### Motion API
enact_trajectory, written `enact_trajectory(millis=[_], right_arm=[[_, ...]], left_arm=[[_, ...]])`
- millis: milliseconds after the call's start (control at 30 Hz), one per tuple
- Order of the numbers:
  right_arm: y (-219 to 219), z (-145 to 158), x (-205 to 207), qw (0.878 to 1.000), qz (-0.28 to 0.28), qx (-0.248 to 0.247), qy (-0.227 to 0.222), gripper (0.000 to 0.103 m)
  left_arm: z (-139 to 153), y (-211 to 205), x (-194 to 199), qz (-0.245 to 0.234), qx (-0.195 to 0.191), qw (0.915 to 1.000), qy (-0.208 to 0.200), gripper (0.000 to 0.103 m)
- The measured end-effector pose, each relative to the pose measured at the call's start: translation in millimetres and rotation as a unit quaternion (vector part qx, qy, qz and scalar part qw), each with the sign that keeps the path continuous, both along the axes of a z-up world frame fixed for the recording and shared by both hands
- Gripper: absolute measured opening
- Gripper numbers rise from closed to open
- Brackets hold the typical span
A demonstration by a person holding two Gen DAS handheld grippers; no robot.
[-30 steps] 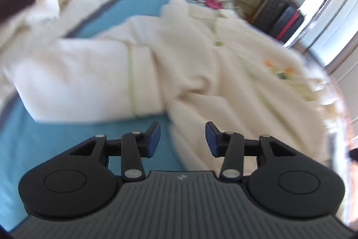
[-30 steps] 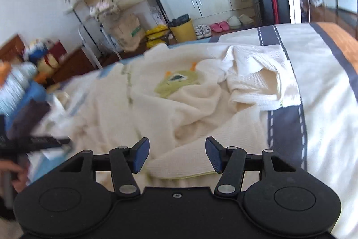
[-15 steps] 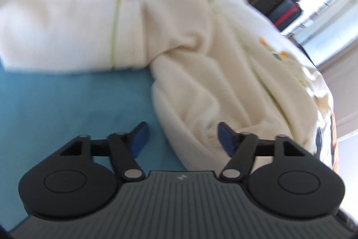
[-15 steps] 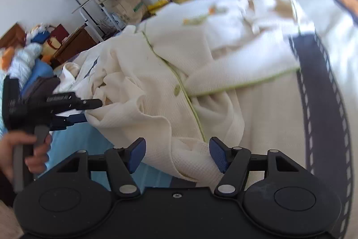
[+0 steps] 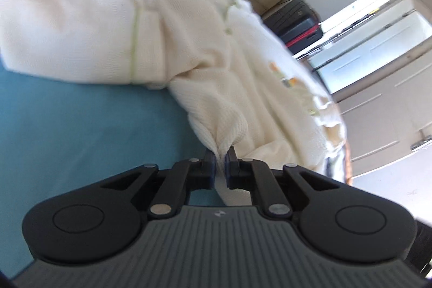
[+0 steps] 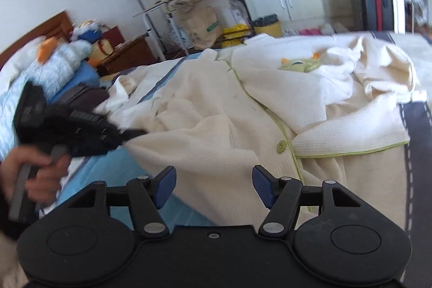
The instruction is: Fold clothes
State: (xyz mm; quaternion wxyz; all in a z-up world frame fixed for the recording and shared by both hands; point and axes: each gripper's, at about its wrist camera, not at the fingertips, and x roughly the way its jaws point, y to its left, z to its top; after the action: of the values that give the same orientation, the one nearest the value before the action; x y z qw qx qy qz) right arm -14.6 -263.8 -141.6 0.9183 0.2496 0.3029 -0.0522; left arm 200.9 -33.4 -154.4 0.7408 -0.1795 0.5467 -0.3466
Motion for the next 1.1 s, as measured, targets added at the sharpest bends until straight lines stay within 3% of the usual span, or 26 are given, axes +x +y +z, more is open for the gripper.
enact_trajectory(millis=[100,233,300,333,500,633,733,867,1000,1100], right_arm=[[-12.8,-10.1,22.5,0.999,-0.022,0.044,0.006,0.068],[-11.6,-43.1,52.2,0.994,-0.004,0.059,0.087,0.066],[1.2,-57.5,51.9,0.989,0.050,0.086,0.105,0.011],[8.6,-59.7,46.4,0.988,0.064,0.090,0.106,0.007],[51.0,-43.2,10.7,0.985,0.139,0.064,0.081,0.007],[81.7,-32.5,-12.2,0.973,0.214,0.032,0.074,0.008],[81.6,-43.8,-18.6,0.977,0.185,0.030,0.106,0.008],[69.6,-48.6,-21.3,0.978,0.164,0.085,0.101,0.011],[75.3,-39.2,-21.4,0.978,0.180,0.057,0.086,0.011],[81.4,-32.5,-23.3,0.972,0.219,0.043,0.079,0.011]], left_arm=[[-11.6,-2.3,0.4,-0.002,0.036,0.9992,0.020,0.006],[-2.5,-8.6,-2.8,-0.005,0.052,0.9986,-0.006,0.006],[3.8,-9.4,-5.2,-0.010,0.047,0.9987,-0.019,0.006],[6.8,-9.5,-6.6,-0.013,0.044,0.9986,-0.025,0.006],[16.4,2.2,-11.2,0.001,0.037,0.9987,-0.035,0.006],[22.4,19.5,-16.3,0.021,0.026,0.9985,-0.043,0.007],[21.7,24.6,-9.5,0.035,0.017,0.9987,-0.034,0.007],[18.4,26.5,-3.2,0.041,0.024,0.9985,-0.025,0.007],[16.1,25.0,-1.6,0.041,0.034,0.9984,-0.022,0.008],[14.6,23.5,-1.5,0.040,0.039,0.9982,-0.021,0.009]])
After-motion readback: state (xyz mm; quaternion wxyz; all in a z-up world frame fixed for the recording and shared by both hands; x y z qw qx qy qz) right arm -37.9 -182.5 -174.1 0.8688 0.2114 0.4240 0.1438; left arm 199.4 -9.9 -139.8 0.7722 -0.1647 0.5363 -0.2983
